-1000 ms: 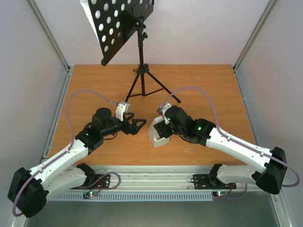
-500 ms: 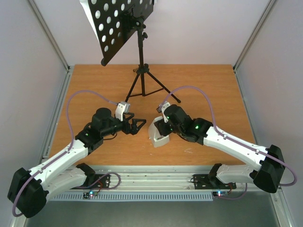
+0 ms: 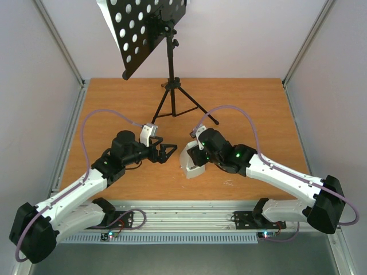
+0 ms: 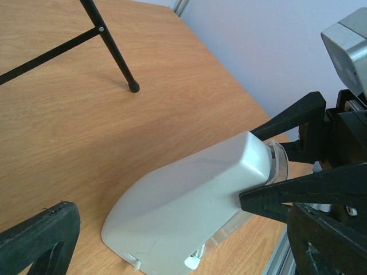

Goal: Pack up the instrument practice props
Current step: Adjust the cover of the metronome on the metronome.

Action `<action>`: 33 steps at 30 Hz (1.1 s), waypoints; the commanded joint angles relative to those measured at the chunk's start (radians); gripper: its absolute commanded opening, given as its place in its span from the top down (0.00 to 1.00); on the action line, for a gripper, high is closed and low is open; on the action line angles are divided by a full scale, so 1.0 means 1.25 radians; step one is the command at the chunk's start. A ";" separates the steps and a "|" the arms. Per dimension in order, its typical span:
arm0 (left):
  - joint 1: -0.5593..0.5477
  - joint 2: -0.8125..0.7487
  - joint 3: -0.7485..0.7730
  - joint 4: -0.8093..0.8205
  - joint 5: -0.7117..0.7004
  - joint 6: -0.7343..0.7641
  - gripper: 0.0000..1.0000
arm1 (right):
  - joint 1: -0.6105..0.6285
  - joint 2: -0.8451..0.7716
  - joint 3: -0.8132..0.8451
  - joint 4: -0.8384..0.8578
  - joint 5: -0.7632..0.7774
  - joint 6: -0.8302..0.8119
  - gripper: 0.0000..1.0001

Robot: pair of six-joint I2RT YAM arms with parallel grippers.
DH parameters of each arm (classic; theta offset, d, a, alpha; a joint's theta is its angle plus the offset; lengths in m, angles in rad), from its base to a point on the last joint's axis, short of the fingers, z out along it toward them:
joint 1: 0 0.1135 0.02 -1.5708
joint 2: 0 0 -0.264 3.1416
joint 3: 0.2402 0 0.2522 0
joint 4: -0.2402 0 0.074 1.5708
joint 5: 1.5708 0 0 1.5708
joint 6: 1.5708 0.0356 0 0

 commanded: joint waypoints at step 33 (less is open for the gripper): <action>0.005 0.073 0.013 0.080 0.102 0.018 0.01 | -0.004 -0.080 -0.078 0.013 -0.089 -0.002 0.50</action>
